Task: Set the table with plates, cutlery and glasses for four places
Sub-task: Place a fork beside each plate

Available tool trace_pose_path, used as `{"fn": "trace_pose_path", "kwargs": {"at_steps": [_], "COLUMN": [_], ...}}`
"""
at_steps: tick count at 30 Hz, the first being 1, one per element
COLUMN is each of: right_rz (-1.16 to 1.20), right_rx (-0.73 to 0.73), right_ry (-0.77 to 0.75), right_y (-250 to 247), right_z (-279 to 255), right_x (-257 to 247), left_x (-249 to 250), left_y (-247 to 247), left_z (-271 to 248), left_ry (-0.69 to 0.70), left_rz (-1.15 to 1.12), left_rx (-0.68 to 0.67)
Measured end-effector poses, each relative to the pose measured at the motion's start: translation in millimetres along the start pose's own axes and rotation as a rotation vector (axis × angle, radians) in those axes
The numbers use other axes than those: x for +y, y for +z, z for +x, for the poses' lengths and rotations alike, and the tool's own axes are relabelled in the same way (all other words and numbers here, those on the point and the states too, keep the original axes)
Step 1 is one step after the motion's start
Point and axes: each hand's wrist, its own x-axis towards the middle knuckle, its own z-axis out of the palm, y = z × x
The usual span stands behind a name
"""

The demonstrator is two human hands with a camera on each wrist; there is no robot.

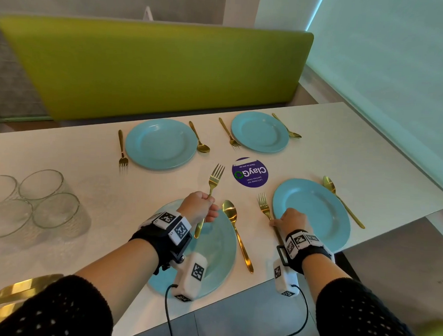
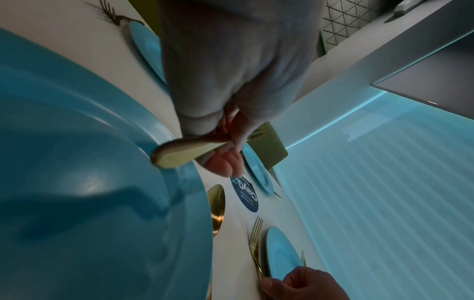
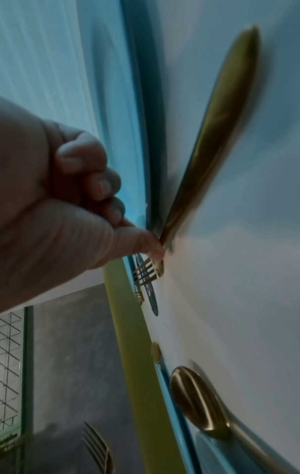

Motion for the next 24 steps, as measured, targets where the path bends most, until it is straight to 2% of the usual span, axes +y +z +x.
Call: {"fn": "trace_pose_path", "kwargs": {"at_steps": [11,15,20,24], "right_rz": [0.036,0.158,0.285,0.409], "right_rx": [0.025,-0.053,-0.175,-0.311], "right_ry": [-0.013,-0.155,-0.412,-0.449], "right_y": [-5.8,-17.2,-12.5,8.3], "right_z": [-8.7,-28.1,-77.8,-124.7], "right_x": [-2.2,-24.2,-73.8,-105.9], "left_x": [-2.4,-8.8,-19.1,-31.9], "left_y": [-1.9,-7.3,-16.3,-35.1], "left_z": [-4.2,-11.5,-23.9,-38.7], "left_ry": [-0.004,-0.039,-0.031,0.036], "left_rz": [0.006,-0.002,0.053,0.053], "left_rx": [0.007,-0.030,-0.077,-0.109]}}
